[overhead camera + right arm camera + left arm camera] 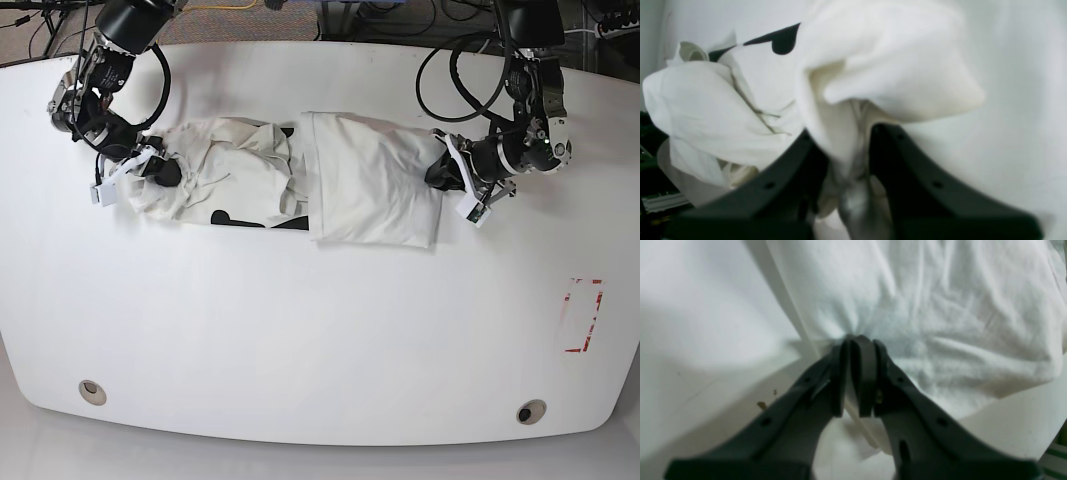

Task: Fold the T-shirt properly
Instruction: 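Fold the strip again, bringing both grippers together over the shirt, then hold the bundle with the right gripper and lift the left gripper away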

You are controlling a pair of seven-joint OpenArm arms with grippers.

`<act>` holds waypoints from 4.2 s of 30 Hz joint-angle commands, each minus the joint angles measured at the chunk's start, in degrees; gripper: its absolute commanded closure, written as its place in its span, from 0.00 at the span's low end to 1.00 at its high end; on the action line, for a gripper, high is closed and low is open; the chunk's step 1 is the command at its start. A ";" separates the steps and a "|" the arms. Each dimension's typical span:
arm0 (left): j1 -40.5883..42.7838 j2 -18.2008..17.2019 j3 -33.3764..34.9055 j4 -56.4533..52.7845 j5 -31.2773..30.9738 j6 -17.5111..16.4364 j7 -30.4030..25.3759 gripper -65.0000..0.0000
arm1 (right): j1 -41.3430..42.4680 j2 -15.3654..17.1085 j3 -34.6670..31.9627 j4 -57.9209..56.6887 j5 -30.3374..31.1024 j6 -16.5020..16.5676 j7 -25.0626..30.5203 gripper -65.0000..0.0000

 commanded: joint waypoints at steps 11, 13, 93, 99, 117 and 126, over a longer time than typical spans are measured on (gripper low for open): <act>-2.93 4.36 0.31 -0.46 20.77 1.01 4.98 0.90 | -2.28 0.85 -8.39 20.92 1.81 0.41 -0.37 1.00; -3.54 5.15 0.31 -0.46 22.52 1.01 4.89 0.90 | -2.72 0.76 -11.38 24.09 1.63 0.41 -0.37 1.00; -4.25 12.97 -0.04 0.07 20.15 1.01 5.15 0.57 | 10.37 -17.86 -40.83 15.73 -12.00 0.41 17.21 0.20; -4.42 12.97 -0.66 0.16 17.95 1.01 5.15 0.53 | 10.29 -17.86 -40.66 15.82 -12.00 0.41 17.21 0.08; -5.30 4.80 -9.80 15.28 -3.41 1.01 14.73 0.54 | 9.94 -13.92 -40.57 16.79 -12.00 0.41 17.21 0.08; -5.13 -4.61 -25.62 18.62 -10.27 1.01 17.20 0.54 | 6.33 -13.74 -40.83 16.61 -12.00 0.41 17.03 0.08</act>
